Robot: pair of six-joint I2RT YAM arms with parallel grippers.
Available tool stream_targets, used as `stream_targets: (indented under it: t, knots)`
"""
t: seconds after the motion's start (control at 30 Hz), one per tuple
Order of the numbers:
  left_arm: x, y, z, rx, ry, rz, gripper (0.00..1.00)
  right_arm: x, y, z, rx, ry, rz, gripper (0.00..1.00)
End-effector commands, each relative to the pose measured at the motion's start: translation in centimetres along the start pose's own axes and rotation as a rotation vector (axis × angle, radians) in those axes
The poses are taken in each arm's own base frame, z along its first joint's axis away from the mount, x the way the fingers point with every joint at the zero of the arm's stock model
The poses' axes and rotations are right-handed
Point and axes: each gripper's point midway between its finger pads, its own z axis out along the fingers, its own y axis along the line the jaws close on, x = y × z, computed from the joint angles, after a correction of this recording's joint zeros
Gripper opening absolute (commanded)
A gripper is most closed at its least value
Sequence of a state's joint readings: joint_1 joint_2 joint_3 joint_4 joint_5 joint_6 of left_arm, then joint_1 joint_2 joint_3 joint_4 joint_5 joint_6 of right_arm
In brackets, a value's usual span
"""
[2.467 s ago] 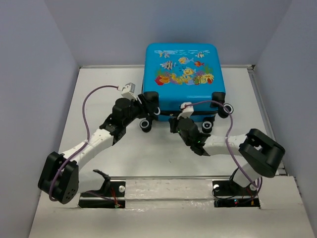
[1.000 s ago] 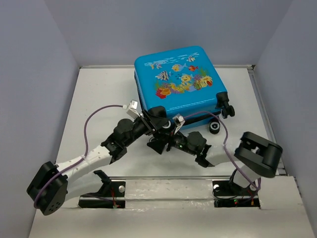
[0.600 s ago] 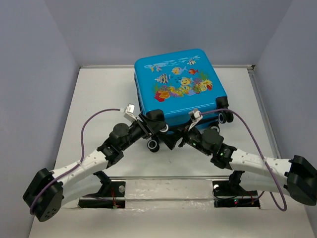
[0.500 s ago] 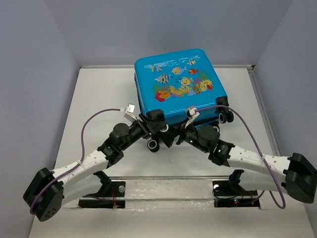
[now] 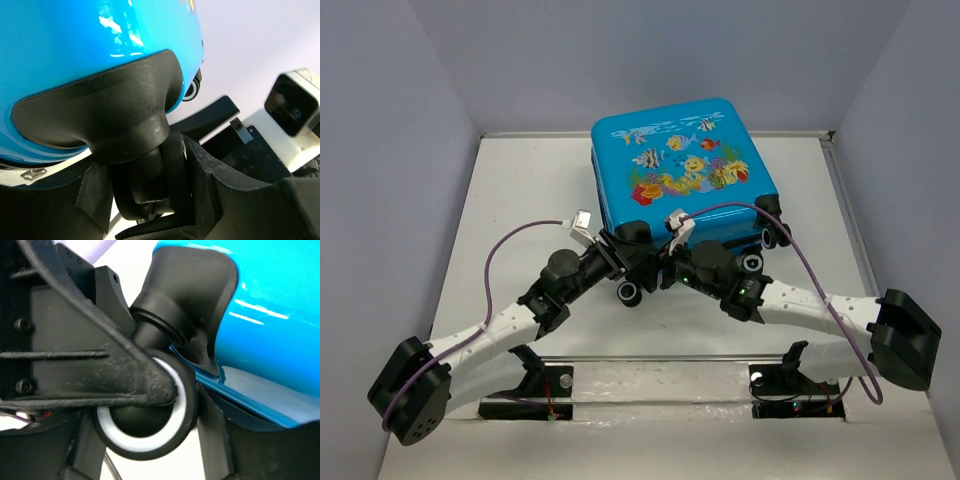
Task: Pack the luggage
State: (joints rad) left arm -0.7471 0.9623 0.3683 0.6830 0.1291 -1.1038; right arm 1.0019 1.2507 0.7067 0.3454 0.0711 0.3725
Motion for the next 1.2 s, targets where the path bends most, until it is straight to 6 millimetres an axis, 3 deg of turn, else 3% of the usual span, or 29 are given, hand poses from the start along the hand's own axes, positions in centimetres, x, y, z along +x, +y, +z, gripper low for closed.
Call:
stream_targets:
  t: [0.0,0.03,0.13,0.2,0.27,0.3,0.33,0.37,0.4,0.43,0.5,0.57,0.6,0.63,0.67,0.7,0.97,1.17]
  knots:
    - [0.6,-9.2,-2.3,0.385,0.066,0.071,0.14,-6.4,0.5,0.5,0.026,-0.232,0.01,0.5]
    - [0.6,-9.1,-2.3,0.385,0.065,0.069,0.14,-6.5,0.5,0.5,0.024,-0.241,0.007,0.34]
    - [0.7,-8.4,-2.3,0.355,0.064,0.081,0.19,-7.0,0.1,0.4,0.042,-0.267,0.009,0.16]
    - [0.1,-8.0,-2.1,0.31,0.035,0.108,0.27,-7.1,0.1,0.2,0.044,-0.271,0.01,0.09]
    - [-0.7,-6.4,-2.1,0.186,0.011,0.189,0.45,-7.1,0.0,0.0,0.053,-0.269,0.011,0.07]
    - [-1.3,-3.5,-2.1,0.035,-0.018,0.208,0.52,-7.1,-0.1,-0.1,0.056,-0.266,0.009,0.07]
    - [-2.5,-3.3,-3.0,-0.008,-0.07,0.27,0.62,-6.9,-0.2,-0.2,0.059,-0.258,0.006,0.07]
    - [-4.0,-3.1,-3.6,-0.069,-0.128,0.295,0.65,-7.2,-0.1,-0.4,0.058,-0.262,0.007,0.07]
    - [-5.4,0.5,-5.0,-0.254,-0.188,0.32,0.66,-7.3,-0.1,-0.5,0.059,-0.263,0.006,0.07]
    - [-6.6,0.5,-6.6,-0.282,-0.253,0.326,0.64,-7.4,0.0,-0.6,0.062,-0.257,0.003,0.07]
    - [-6.8,2.8,-8.2,-0.356,-0.284,0.351,0.54,-7.7,0.1,-0.6,0.059,-0.257,-0.003,0.07]
    - [-5.2,4.7,-8.6,-0.35,-0.242,0.337,0.44,-7.8,0.3,-0.6,0.053,-0.256,-0.005,0.07]
    - [-4.4,5.6,-8.4,-0.353,-0.216,0.324,0.44,-7.9,0.2,-0.6,0.056,-0.257,-0.004,0.07]
    - [-2.9,7.8,-7.9,-0.374,-0.174,0.306,0.42,-8.2,0.4,-0.6,0.054,-0.262,-0.004,0.07]
    - [-2.7,7.4,-7.3,-0.349,-0.161,0.302,0.4,-8.1,0.3,-0.6,0.056,-0.257,-0.003,0.07]
    - [-1.1,9.0,-7.1,-0.353,-0.111,0.29,0.39,-8.3,0.4,-0.5,0.055,-0.259,-0.003,0.07]
    - [0.1,6.5,-3.1,-0.259,-0.109,0.415,0.4,-8.1,1.1,0.2,0.039,-0.232,-0.019,0.07]
    - [0.0,5.5,-1.7,-0.23,-0.136,0.439,0.52,-7.9,1.2,0.3,0.032,-0.223,-0.025,0.07]
